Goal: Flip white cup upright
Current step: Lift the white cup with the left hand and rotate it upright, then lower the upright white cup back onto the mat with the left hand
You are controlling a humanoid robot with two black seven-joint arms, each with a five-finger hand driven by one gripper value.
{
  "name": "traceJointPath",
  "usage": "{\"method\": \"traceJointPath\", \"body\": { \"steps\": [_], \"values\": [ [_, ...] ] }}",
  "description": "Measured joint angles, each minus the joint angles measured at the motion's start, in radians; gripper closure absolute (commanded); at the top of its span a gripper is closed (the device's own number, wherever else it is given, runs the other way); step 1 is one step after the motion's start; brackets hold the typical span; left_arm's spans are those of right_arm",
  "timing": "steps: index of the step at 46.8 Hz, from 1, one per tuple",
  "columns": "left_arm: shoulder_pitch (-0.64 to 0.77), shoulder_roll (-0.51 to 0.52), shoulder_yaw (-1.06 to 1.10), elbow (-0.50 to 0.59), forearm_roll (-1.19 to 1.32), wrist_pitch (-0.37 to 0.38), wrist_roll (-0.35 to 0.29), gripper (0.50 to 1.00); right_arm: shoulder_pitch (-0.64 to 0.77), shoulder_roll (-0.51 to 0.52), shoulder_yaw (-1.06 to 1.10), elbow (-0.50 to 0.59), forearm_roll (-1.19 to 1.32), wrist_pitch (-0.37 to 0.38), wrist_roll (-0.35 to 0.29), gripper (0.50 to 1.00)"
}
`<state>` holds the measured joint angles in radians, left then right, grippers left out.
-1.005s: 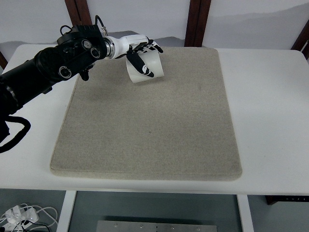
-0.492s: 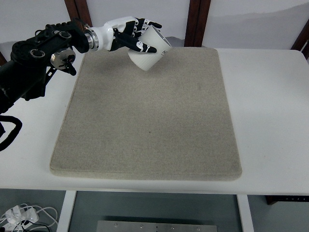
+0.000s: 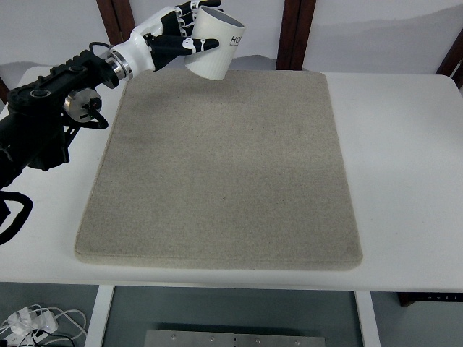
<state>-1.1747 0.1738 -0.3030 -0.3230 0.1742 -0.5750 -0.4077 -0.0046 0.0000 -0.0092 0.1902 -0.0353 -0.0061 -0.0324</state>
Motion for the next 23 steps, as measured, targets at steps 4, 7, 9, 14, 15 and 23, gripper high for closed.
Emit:
{"method": "traceJointPath", "body": {
  "steps": [4,7,9,14,15,23],
  "values": [
    [0.004,-0.002,-0.024,0.000,0.000,0.000,-0.023,1.000,0.000,0.000,0.000,0.000,0.000,0.000,0.000,0.548],
    [0.011,-0.005,-0.028,-0.001,0.000,0.000,-0.050,1.000,0.000,0.000,0.000,0.000,0.000,0.000,0.000,0.548],
    [0.020,-0.007,-0.029,-0.001,0.000,0.000,-0.067,1.000,0.000,0.000,0.000,0.000,0.000,0.000,0.000,0.548],
    [0.032,-0.011,-0.031,-0.001,0.000,0.000,-0.105,1.000,0.000,0.000,0.000,0.000,0.000,0.000,0.000,0.548],
    [0.034,-0.011,-0.031,-0.001,0.000,0.000,-0.115,1.000,0.000,0.000,0.000,0.000,0.000,0.000,0.000,0.548],
    [0.052,-0.013,-0.026,0.001,0.010,0.001,-0.197,1.000,0.000,0.000,0.000,0.000,0.000,0.000,0.000,0.548]
  ]
}}
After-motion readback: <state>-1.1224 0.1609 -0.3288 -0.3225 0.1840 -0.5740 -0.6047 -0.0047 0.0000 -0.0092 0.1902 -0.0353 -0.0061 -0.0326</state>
